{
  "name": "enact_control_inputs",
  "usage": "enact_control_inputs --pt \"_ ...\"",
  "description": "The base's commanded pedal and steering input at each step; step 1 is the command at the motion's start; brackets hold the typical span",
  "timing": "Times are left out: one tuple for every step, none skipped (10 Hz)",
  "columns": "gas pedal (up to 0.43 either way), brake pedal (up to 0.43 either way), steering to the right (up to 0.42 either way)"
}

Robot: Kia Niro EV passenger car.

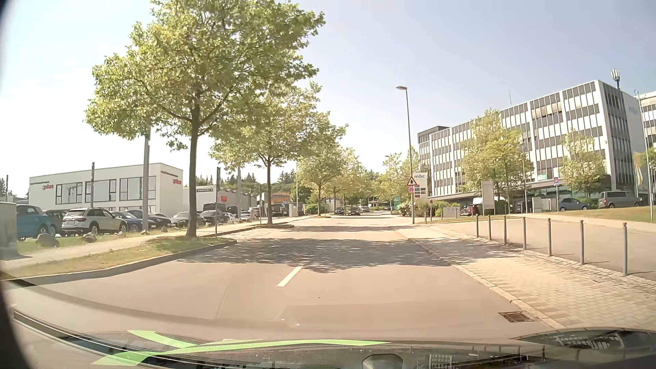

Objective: Follow the waypoints while adhering to traffic rules and regulations

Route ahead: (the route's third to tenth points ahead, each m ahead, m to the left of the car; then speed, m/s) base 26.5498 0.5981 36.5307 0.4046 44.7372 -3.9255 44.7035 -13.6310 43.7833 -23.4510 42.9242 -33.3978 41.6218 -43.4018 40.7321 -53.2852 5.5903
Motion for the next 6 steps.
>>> enact_control_inputs --pt "0.118 0.000 -0.007" --pt "0.118 0.000 -0.007" --pt "0.118 0.000 -0.007" --pt "0.118 0.000 -0.006" --pt "0.118 0.000 -0.006" --pt "0.118 0.000 -0.006"
